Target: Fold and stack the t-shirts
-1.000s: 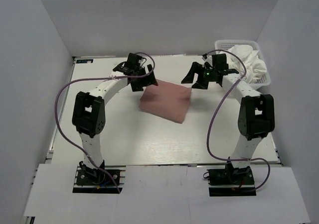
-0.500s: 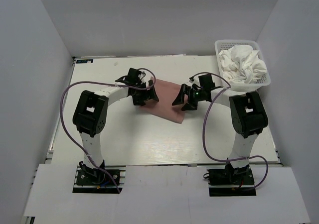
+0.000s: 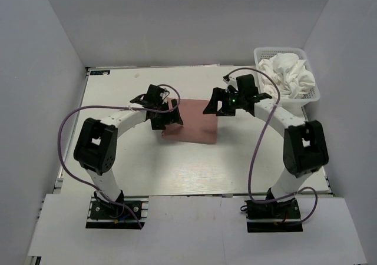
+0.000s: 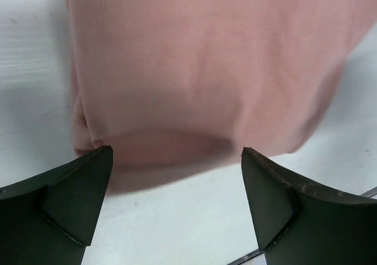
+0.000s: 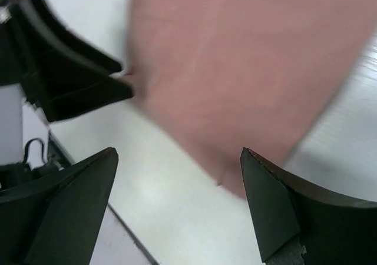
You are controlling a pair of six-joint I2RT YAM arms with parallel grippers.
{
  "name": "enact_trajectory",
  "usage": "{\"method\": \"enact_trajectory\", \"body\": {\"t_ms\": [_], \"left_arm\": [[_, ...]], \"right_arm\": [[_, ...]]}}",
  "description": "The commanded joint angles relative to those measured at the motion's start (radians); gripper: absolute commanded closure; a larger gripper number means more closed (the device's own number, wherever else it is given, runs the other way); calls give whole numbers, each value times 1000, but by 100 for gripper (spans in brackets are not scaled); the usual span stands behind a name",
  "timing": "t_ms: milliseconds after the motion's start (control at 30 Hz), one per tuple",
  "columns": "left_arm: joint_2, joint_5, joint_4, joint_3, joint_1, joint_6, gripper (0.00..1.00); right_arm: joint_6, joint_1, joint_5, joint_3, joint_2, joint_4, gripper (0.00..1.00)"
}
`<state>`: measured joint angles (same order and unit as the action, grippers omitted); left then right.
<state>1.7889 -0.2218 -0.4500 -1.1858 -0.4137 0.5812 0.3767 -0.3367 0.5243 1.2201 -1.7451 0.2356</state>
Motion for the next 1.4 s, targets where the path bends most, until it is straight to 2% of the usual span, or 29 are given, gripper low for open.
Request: {"method": "enact_trajectory", "body": {"t_ms": [0, 167, 300, 500, 633, 700, 733, 800, 833, 867, 1133, 1167, 1267, 1367], "left_arm": [[-135, 76, -58, -80, 0, -3, 0], [-206, 197, -133, -101, 0, -36, 0], [-120, 335, -188, -139, 15, -78, 0], [59, 271, -136, -218, 15, -211, 0], [106, 271, -75, -229, 6, -233, 0], [150, 271, -76, -241, 16, -233, 4], [167, 280, -88, -253, 16, -233, 11], [197, 355, -133, -294, 16, -233, 18], [228, 383, -151, -308, 16, -245, 27], [242, 415, -164, -317, 16, -254, 31], [380, 438, -197, -330, 26, -319, 70], [380, 456, -197, -342, 26, -328, 81], [392, 588, -219, -385, 39, -356, 100], [392, 673, -228, -426, 98, -435, 100]], "right_arm": [[-16, -31, 40, -42, 137, -19, 10], [-16, -35, 2, -164, 295, -10, 10], [-35, -35, -32, -215, 389, 39, 10], [-71, -30, -93, -260, 473, 109, 10], [-99, -30, -159, -260, 507, 162, 10], [-102, -25, -173, -277, 516, 163, 10], [-99, -31, -185, -286, 532, 166, 10], [-101, -28, -196, -295, 545, 166, 10], [-102, -28, -207, -310, 556, 166, 10], [-104, -30, -219, -315, 561, 162, 10], [-116, -25, -300, -334, 550, 154, 10], [-119, -28, -302, -335, 550, 150, 10], [-140, -27, -314, -338, 544, 125, 10], [-160, -24, -340, -340, 527, 93, 10]]}}
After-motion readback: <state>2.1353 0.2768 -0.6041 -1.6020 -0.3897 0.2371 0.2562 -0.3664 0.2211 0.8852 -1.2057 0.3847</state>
